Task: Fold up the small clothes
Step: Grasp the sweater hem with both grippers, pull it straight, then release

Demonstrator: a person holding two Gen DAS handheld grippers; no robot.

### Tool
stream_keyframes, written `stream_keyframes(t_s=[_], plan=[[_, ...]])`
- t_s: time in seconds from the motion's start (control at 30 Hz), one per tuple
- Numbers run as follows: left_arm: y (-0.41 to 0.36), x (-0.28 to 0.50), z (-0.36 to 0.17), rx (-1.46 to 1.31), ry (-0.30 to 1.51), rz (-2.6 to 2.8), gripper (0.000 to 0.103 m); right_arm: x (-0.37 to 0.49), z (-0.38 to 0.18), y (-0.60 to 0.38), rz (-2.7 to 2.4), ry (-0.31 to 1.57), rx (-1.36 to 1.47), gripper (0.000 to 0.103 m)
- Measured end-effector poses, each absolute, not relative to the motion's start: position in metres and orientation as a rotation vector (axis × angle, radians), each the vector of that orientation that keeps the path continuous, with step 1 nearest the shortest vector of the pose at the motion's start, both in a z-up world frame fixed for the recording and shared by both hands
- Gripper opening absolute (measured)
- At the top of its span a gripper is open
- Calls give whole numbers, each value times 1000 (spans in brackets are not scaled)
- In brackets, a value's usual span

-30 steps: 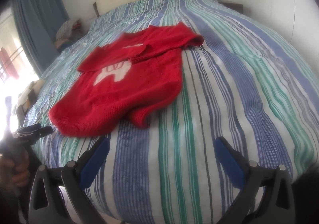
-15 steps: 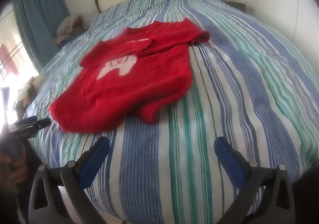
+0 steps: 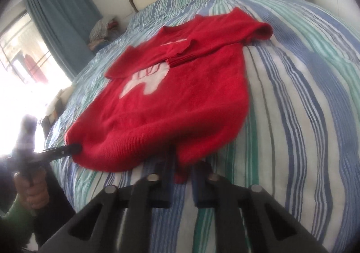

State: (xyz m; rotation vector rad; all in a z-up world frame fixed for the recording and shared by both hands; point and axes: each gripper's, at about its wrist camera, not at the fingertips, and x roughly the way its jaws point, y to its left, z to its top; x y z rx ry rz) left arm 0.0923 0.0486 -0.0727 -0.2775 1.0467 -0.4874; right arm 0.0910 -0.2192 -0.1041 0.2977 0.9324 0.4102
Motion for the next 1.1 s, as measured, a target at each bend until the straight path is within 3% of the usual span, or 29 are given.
stream_keyframes(t_s=[0.17,0.27,0.33,0.4,0.47,0.5,0.53,0.57,0.73,0.77,0.8,0.83,1.1], plan=[[70,93,-52,-269,1093,-509,12,68,-55,-256,598,979,502,6],[65,104,-77,-197,1160,-422,34,66,-49,-259,552,1004,402,6],[69,104,-93,-218,1198,-404,60,72,-70,-258,503,1051,375,8],[81,97,-97,-286,1182,-407,65,76,-94,-260,459,1093,384,9],[92,88,-93,-331,1149,-411,74,72,-107,-267,432,1100,446,21],[97,86,-92,-346,1128,-402,77,69,-110,-271,445,1085,505,35],[102,86,-91,-364,1111,-393,77,66,-111,-273,465,1062,562,46],[106,87,-93,-391,1105,-390,77,64,-113,-271,487,1040,607,48],[108,96,-101,-489,1096,-395,77,76,-140,-221,586,1047,659,50],[106,96,-100,-485,1095,-397,77,79,-145,-215,597,1027,670,49],[106,95,-97,-478,1096,-400,77,82,-148,-211,613,1020,684,32],[108,91,-94,-467,1092,-402,77,85,-149,-210,630,1035,706,5],[102,95,-101,-418,1096,-421,80,59,-111,-274,452,987,615,5]])
